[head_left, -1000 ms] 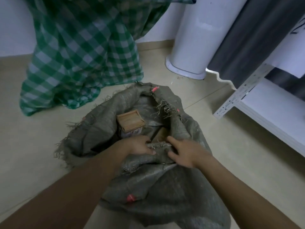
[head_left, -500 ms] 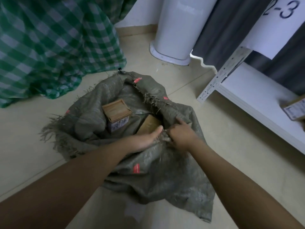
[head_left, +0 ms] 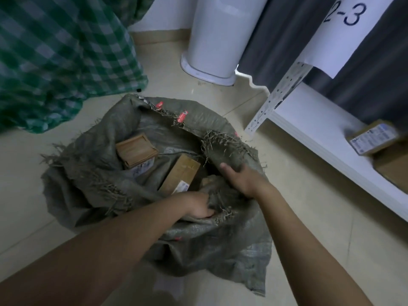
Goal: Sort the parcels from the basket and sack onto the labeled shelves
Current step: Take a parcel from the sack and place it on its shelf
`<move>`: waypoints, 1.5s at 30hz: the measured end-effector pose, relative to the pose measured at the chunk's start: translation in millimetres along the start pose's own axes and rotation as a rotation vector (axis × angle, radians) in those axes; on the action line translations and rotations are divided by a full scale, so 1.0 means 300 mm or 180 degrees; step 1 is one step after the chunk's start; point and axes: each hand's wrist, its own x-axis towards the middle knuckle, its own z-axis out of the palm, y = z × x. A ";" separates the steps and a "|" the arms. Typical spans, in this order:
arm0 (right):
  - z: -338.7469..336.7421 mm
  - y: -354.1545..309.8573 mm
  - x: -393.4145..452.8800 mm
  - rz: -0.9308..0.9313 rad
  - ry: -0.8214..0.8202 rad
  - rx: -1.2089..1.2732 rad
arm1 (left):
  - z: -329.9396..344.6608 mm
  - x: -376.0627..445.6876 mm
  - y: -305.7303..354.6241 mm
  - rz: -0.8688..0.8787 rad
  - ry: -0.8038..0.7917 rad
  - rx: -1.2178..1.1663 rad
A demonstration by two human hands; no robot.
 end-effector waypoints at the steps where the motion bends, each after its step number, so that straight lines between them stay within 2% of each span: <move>1: 0.025 -0.001 0.020 0.0102 0.0403 -0.0058 | 0.005 0.001 0.006 0.0028 0.0013 -0.0049; 2: 0.054 0.002 0.037 0.0214 0.0616 -0.0366 | 0.007 0.003 0.007 0.0022 0.0025 -0.0088; 4: 0.118 0.026 0.067 0.0431 0.0639 -0.0732 | 0.010 0.003 0.007 0.0009 0.0111 -0.0090; 9: 0.210 0.112 0.101 0.1229 0.0188 0.0209 | 0.026 0.036 -0.027 -0.0147 0.0153 -0.0016; 15: 0.178 0.222 0.137 0.1373 0.0464 0.0558 | 0.024 0.079 -0.040 -0.0308 0.0293 -0.0127; 18: 0.170 0.273 0.150 0.1236 0.0354 0.0457 | 0.015 0.102 -0.025 -0.0276 0.0358 -0.0240; 22: 0.151 0.286 0.129 0.0778 0.0148 0.0760 | 0.020 0.139 -0.005 -0.0197 0.0381 -0.0459; 28: 0.163 0.304 0.105 0.0276 0.0458 0.1022 | 0.042 0.189 -0.026 -0.0374 0.0654 -0.0438; 33: 0.215 0.208 0.096 -0.0116 0.0929 0.1894 | 0.006 0.196 -0.134 -0.0759 0.0957 -0.0234; 36: 0.238 0.111 0.127 -0.0438 0.0867 0.2539 | -0.039 0.167 -0.224 -0.1060 0.1250 -0.0149; 38: 0.250 0.051 0.151 -0.0582 0.0643 0.2692 | -0.055 0.144 -0.272 -0.1181 0.1395 -0.0032; 43: 0.255 -0.017 0.156 -0.1039 0.0225 0.1077 | -0.055 0.112 -0.327 -0.1056 0.1173 -0.0105; 45: 0.253 -0.030 0.125 -0.1192 0.0366 0.0484 | -0.056 0.116 -0.338 -0.0904 0.1164 -0.0156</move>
